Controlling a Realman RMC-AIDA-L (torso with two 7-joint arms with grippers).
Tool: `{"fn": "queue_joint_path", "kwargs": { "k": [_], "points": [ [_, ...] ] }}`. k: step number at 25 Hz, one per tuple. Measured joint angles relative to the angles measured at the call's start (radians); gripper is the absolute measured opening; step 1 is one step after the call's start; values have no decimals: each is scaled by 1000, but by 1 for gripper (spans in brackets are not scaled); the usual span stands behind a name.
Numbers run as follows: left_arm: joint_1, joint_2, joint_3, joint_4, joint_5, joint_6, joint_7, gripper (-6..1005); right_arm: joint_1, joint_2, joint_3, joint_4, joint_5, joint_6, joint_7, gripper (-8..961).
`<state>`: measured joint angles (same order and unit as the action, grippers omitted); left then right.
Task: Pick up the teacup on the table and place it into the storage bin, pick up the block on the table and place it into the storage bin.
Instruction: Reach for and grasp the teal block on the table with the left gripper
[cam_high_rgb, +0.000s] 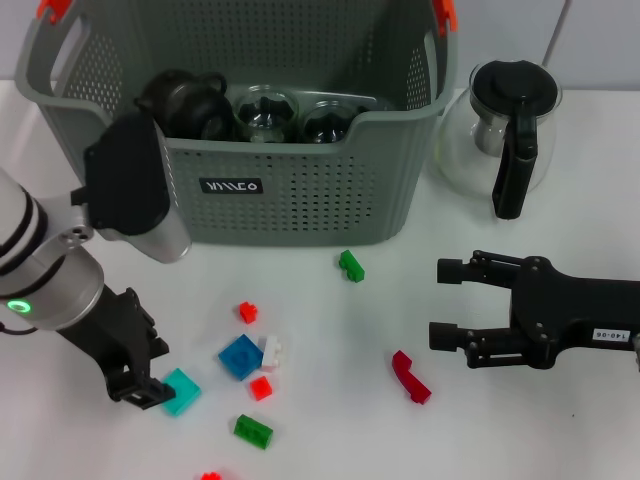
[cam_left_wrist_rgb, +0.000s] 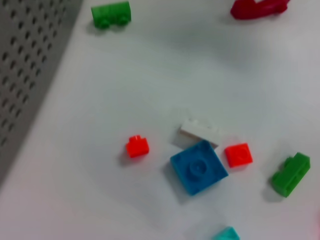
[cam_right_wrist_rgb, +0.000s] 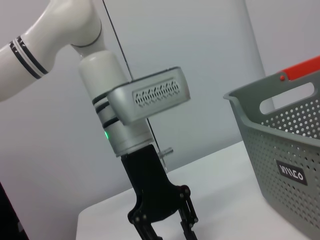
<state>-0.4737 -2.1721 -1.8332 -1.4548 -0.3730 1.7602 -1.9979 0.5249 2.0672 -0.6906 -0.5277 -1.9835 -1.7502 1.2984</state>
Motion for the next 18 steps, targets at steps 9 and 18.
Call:
{"fn": "queue_joint_path", "kwargs": {
  "k": [9,18],
  "points": [
    [1,0,86,25,36,-51,-49,527,0,1,3,0,0,0,0,941],
    [6,-1,86,19,34,-82,-112,555,0,1,3,0,2,0,1,941]
  ]
}}
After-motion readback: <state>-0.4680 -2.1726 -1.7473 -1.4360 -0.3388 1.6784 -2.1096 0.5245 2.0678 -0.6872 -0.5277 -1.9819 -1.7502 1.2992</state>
